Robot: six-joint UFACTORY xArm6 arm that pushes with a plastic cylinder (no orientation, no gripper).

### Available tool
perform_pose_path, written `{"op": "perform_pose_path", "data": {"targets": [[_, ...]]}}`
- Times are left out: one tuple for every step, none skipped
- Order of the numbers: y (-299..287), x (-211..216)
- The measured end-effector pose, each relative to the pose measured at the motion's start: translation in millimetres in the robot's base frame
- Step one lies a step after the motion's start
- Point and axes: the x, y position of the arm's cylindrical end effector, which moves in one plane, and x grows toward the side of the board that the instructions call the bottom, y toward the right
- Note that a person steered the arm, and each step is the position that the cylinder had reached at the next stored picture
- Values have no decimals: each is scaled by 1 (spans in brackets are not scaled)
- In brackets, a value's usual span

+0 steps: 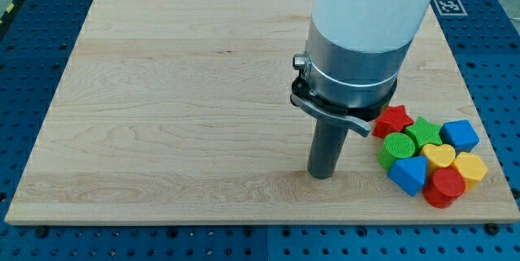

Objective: Push the blue triangle top left

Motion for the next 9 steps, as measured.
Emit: {"op": "perform_pose_path", "data": {"targets": [[9,27],[34,48],[70,49],[106,48],[116,48],[116,48],[116,45],[116,36],[116,33]]}}
